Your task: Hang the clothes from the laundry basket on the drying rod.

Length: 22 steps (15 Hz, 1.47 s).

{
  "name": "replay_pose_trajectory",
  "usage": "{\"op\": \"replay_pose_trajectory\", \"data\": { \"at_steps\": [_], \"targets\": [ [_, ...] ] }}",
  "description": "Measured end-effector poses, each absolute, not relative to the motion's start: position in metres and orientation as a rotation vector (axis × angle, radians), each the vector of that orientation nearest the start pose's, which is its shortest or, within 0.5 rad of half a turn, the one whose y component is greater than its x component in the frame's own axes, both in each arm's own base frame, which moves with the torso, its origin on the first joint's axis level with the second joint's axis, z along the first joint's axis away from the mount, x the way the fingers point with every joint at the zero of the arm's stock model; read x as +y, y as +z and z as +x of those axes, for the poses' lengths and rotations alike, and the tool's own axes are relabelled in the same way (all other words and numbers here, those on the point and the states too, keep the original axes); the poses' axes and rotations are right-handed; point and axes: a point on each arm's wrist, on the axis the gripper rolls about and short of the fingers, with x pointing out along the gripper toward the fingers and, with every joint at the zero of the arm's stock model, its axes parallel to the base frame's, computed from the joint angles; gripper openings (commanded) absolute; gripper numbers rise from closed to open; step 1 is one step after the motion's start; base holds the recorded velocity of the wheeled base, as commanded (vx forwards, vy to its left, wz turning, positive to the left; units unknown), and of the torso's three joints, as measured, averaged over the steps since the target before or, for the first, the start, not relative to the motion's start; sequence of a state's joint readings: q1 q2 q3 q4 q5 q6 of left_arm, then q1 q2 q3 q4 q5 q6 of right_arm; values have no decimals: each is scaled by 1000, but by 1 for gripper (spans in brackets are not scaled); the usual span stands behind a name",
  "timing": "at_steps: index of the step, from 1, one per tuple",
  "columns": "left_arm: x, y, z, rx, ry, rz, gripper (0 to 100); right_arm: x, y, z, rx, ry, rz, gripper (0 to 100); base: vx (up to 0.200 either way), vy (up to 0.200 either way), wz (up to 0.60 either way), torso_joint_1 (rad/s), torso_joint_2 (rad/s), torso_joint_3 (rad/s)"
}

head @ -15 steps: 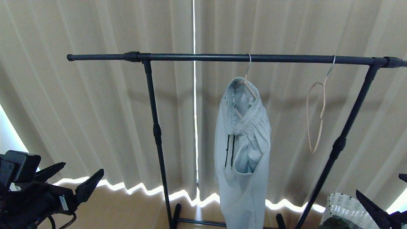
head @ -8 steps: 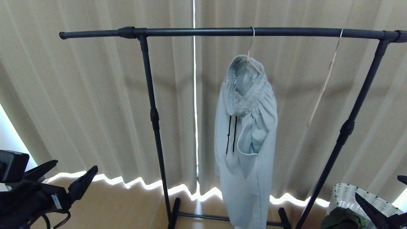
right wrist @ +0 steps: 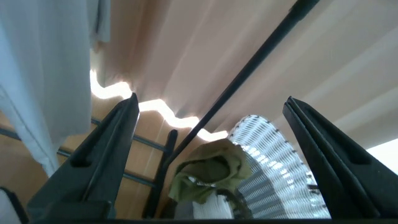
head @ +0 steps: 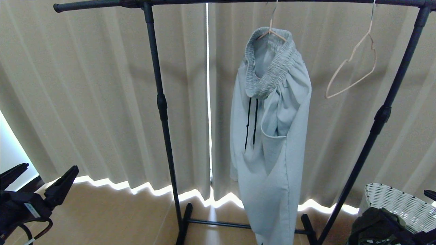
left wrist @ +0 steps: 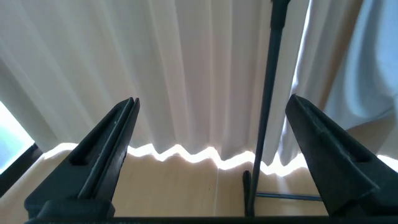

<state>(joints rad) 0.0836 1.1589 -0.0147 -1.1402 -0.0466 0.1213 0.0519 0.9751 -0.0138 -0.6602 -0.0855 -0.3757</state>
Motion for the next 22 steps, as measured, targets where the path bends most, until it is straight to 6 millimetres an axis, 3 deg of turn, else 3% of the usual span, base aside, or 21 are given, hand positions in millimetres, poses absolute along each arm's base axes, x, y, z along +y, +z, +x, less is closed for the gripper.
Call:
{"op": "replay_pose_trajectory", "data": {
  "at_steps": [22],
  "targets": [
    [9,151,123,-18,33,123,100,3,114,89,324,27,-392,100,0,0,0,-4,10,4]
  ]
}}
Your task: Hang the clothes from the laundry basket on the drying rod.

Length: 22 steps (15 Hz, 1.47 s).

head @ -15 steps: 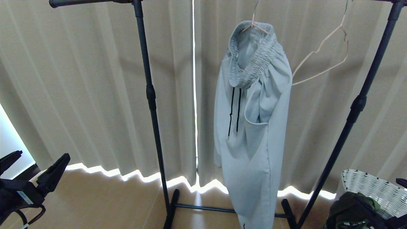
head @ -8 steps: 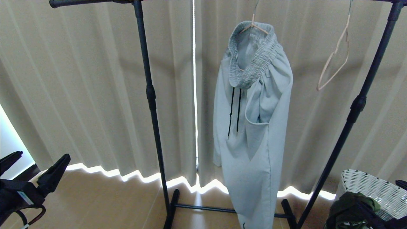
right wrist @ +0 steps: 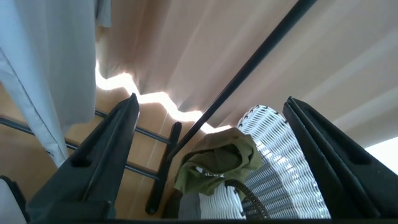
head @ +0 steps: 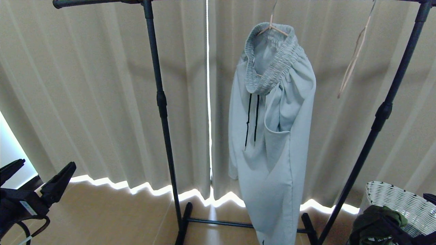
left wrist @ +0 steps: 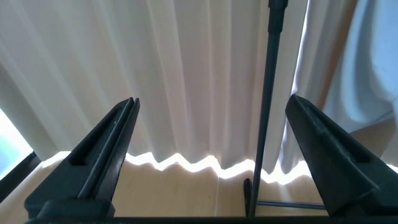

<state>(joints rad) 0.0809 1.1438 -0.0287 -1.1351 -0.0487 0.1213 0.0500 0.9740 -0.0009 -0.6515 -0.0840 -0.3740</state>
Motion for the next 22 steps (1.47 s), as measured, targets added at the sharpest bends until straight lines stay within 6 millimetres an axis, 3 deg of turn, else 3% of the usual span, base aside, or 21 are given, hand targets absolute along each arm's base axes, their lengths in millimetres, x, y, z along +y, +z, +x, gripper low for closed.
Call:
{"op": "replay_pose_trajectory", "data": {
  "at_steps": [5,14,22],
  "targets": [
    [9,150,123,-11,32,123,100,3,111,88,353,32,-395,100,0,0,0,0,0,0],
    [9,148,122,-2,31,123,100,2,111,88,350,32,-395,100,0,-200,0,-1,6,3],
    [7,147,120,-3,18,127,100,2,115,82,309,19,-399,100,0,0,0,0,0,0]
  ]
}}
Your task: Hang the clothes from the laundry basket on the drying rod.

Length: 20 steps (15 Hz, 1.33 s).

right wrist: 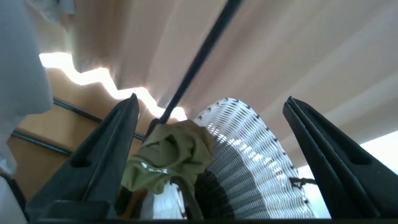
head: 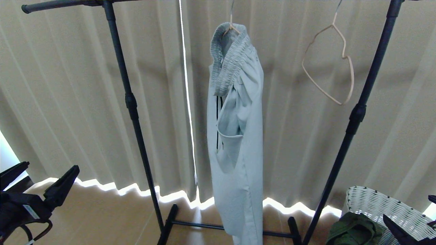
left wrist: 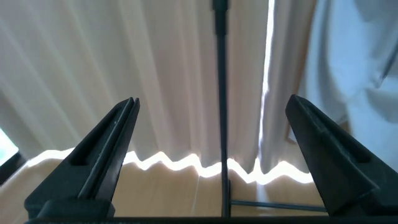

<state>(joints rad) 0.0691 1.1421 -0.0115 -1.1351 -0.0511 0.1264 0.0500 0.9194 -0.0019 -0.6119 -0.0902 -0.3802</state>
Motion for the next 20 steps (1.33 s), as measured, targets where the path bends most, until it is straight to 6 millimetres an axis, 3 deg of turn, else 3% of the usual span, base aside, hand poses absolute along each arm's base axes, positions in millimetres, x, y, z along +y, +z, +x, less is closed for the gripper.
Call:
{"op": "replay_pose_trajectory", "data": {
  "at_steps": [3,6,10,15,20],
  "targets": [
    [6,148,119,-11,6,127,100,1,110,71,350,20,-418,100,0,0,0,0,0,0],
    [6,146,119,-1,6,153,100,-1,111,64,396,16,-615,100,0,0,0,0,0,0],
    [5,146,119,2,5,159,100,-4,124,71,506,17,-701,100,0,0,0,0,0,0],
    [5,149,120,-16,-1,161,100,-5,130,108,662,78,-708,100,0,0,0,0,0,0],
    [3,153,120,-36,-16,161,100,-5,99,158,928,185,-705,100,0,0,0,0,0,0]
  ]
}}
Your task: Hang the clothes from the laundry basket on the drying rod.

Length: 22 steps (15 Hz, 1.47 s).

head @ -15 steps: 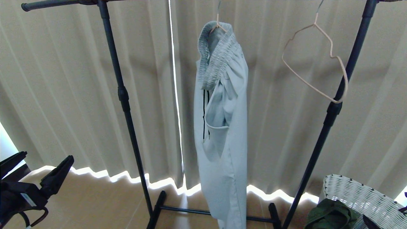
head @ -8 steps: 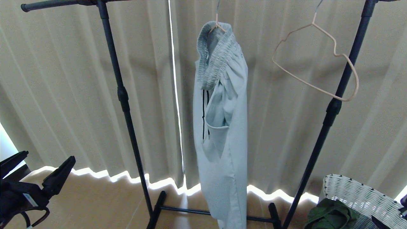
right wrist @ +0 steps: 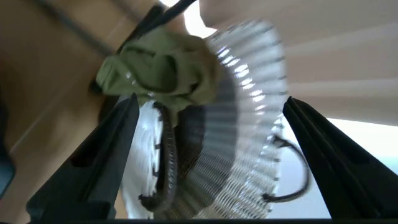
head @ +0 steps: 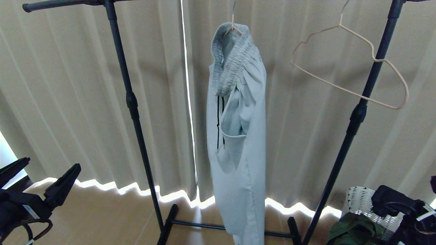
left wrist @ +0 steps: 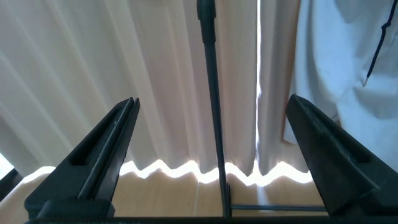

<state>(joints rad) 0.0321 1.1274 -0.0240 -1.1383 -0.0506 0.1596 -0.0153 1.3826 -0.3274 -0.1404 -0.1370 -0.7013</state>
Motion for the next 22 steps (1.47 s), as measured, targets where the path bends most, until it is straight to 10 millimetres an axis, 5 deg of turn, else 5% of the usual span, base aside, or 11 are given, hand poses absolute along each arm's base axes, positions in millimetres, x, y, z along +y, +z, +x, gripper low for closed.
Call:
{"op": "replay_pose_trajectory", "data": {
  "at_steps": [8,14,15,22],
  "targets": [
    [2,154,119,-45,-19,163,100,-20,46,223,1062,105,-716,100,0,0,0,0,0,0],
    [2,153,119,-43,-22,162,100,-32,28,242,1102,38,-714,100,0,0,0,0,0,0],
    [2,153,119,-43,-21,163,100,-33,28,243,1104,34,-712,0,0,0,0,0,0,0],
    [2,154,119,-45,-22,163,100,-34,31,238,1072,14,-708,0,0,0,0,0,0,0]
  ]
}}
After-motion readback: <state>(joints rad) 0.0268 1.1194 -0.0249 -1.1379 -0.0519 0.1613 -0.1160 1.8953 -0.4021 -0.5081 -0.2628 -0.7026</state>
